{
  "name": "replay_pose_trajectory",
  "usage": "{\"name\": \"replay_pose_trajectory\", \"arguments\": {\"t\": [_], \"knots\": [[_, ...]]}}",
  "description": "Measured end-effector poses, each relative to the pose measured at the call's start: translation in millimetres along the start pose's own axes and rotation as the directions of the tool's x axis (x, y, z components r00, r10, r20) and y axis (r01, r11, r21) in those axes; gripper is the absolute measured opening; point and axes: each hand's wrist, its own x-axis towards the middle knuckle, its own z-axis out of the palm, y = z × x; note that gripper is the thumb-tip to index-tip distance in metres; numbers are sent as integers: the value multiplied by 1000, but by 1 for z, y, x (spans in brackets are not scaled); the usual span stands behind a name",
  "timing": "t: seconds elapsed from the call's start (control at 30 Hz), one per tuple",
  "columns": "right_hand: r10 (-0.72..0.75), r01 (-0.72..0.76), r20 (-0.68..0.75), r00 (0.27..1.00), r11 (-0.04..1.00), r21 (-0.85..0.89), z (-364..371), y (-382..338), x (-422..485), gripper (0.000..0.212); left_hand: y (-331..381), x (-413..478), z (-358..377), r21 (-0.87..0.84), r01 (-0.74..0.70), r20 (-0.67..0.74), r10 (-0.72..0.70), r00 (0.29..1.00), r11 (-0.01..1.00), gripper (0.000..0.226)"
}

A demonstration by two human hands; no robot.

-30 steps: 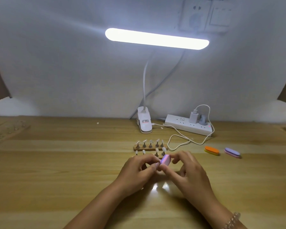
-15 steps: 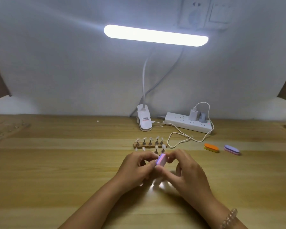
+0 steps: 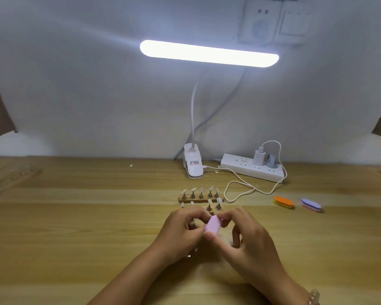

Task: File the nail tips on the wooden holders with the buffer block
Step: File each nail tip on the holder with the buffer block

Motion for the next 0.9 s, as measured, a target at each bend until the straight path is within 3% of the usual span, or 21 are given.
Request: {"name": "replay_pose_trajectory", "arguments": {"t": [0.13, 0.23, 0.37, 0.53, 0.7, 0.77, 0.83, 0.9], "knots": [[109, -109, -55, 993, 994, -13, -3, 8, 4, 33, 1, -2, 1, 75, -41, 13, 41, 999, 996, 14], [4, -6, -21, 1000, 997, -78, 1, 2, 0, 34, 0, -1, 1, 84, -42, -5, 43, 999, 996, 7], [120, -117, -49, 991, 991, 63, -2, 7, 5, 32, -3, 0, 1, 117, -56, -13, 58, 998, 992, 16], [20, -21, 25, 999, 1000, 20, 1, 1, -1, 34, -4, 1, 0, 105, -42, -16, 44, 999, 994, 11], [195, -177, -121, 973, 974, 141, -6, 14, 6, 23, 0, 0, 0, 74, -52, -4, 52, 999, 996, 10], [152, -134, -122, 981, 981, 143, -6, 12, 4, 22, 1, 0, 0, 77, -48, 2, 48, 999, 996, 12], [42, -38, -26, 999, 992, 121, -3, 4, 1, 27, 1, 0, 1, 87, -45, 17, 44, 999, 995, 14], [24, -26, 17, 1000, 994, 105, -1, 1, 2, 29, 1, 0, 1, 94, -42, 29, 39, 999, 995, 16]]}}
